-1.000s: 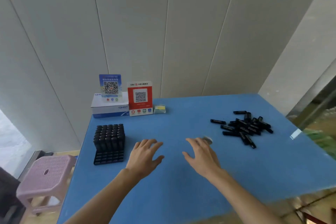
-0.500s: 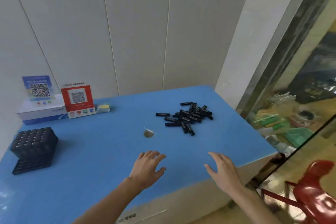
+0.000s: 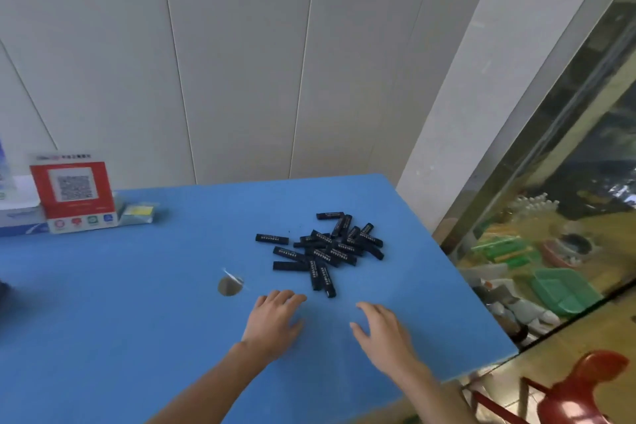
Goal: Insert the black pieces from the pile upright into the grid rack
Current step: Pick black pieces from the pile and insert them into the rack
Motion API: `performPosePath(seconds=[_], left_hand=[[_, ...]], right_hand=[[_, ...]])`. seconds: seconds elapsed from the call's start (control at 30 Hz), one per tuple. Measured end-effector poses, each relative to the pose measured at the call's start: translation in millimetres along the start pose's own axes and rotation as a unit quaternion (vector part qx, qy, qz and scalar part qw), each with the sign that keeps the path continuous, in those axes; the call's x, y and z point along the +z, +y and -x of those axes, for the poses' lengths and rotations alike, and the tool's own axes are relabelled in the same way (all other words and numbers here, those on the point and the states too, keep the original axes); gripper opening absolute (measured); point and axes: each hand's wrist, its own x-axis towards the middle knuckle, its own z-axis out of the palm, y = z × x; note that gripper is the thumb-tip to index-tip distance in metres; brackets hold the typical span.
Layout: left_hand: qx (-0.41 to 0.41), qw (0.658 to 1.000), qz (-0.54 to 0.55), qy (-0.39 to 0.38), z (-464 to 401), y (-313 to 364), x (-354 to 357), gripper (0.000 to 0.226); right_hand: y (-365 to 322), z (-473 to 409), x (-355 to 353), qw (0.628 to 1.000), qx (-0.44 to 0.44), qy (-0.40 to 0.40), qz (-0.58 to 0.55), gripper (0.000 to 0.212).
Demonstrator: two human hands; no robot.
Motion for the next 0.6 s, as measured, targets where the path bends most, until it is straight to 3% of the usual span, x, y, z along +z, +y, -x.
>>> performPosePath(seconds=[0.1,0.4,0.6], left_hand=[[-0.001,1.0,0.015,-0.014,-20.0,2.8,17.6,0.05],[-0.034,0.997,0.024,0.07,-49.6,-4.2,50.4,0.032],[0.002,0.993,0.003,0.119,-53.0,-0.5,61.3,0.027]], right_hand=[[-1.7,-34.0,10.2,1.0,-0.008,0.0,-0.007,0.039],[-17.2,-94.3,43.4,0.995,-0.06,0.055,0.06,0.036],[6.9,-89.9,60.4,0.983,-0.065,0.172,0.007,0.024]])
